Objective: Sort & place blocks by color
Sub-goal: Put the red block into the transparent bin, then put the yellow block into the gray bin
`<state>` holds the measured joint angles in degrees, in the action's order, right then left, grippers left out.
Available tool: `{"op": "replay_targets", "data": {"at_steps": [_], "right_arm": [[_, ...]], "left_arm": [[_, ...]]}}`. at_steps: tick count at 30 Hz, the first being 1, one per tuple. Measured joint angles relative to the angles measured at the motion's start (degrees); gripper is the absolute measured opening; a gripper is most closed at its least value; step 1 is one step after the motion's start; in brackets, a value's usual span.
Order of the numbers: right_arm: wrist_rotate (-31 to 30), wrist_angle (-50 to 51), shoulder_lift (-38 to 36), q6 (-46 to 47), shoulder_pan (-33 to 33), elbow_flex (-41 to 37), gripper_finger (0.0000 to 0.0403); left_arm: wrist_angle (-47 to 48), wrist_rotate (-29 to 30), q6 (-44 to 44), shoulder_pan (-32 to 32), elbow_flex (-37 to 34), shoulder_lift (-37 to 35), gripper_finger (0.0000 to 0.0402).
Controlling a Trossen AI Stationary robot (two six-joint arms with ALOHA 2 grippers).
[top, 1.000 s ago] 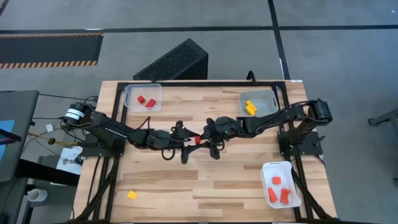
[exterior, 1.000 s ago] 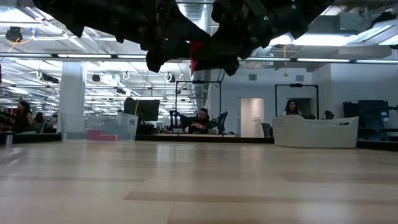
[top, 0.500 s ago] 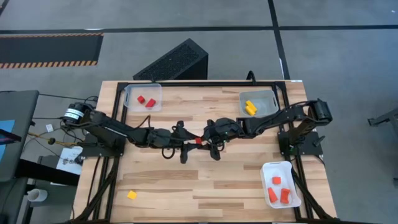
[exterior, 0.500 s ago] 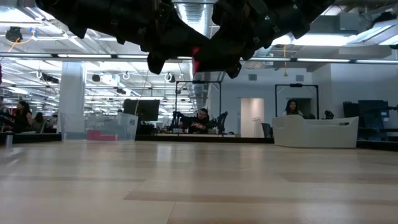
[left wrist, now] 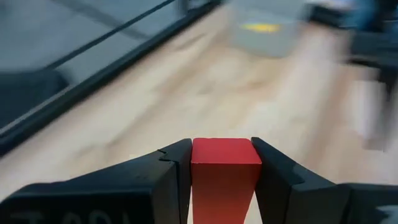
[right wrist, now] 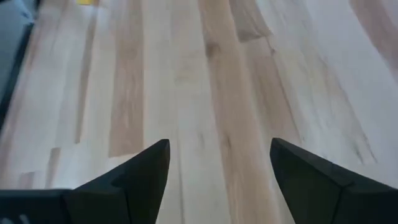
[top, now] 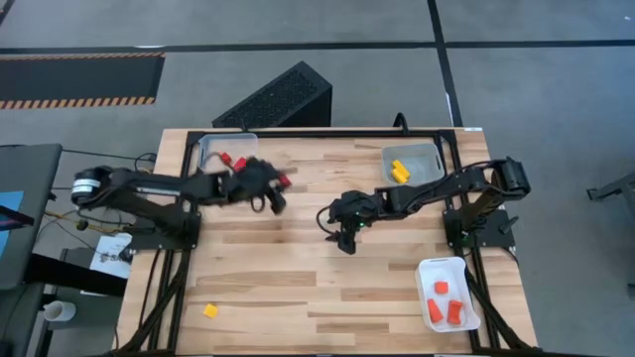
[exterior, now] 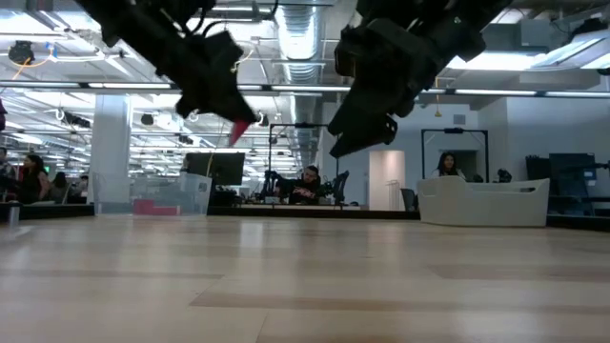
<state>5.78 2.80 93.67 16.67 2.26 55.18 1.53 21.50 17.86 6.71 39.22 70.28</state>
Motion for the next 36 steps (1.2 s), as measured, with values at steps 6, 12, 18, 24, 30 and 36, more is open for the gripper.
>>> {"op": "replay_targets", "data": {"at_steps": [6, 12, 18, 24, 30, 36], "right_arm": [[-3.1, -1.1, 0.0, 0.0, 2.2, 0.0, 0.0291], [-3.6, -2.2, 0.0, 1.2, 5.7, 0.0, 0.0291], [-12.9, -2.0, 0.0, 1.9, 10.6, 0.0, 0.0291], [-18.0, -1.9, 0.0, 1.9, 13.9, -0.1, 0.0291], [-19.4, -1.2, 0.0, 1.9, 15.5, -0.1, 0.0291], [-19.4, 0.4, 0.1, 1.8, 16.5, -0.1, 0.0291]], "left_arm": [[8.5, -2.6, -0.2, 15.5, 0.0, -3.8, 0.0097], [11.6, -11.1, -2.1, 30.3, 0.0, -2.9, 0.0097], [14.0, -12.1, -2.5, 41.5, 0.0, -1.7, 0.0097], [13.8, -16.8, -2.2, 47.6, 0.0, 2.9, 0.0097], [14.6, -19.8, -2.2, 48.9, 0.0, 9.2, 0.0115], [14.6, -19.7, -3.8, 48.0, 0.0, 10.5, 0.0269]]}}
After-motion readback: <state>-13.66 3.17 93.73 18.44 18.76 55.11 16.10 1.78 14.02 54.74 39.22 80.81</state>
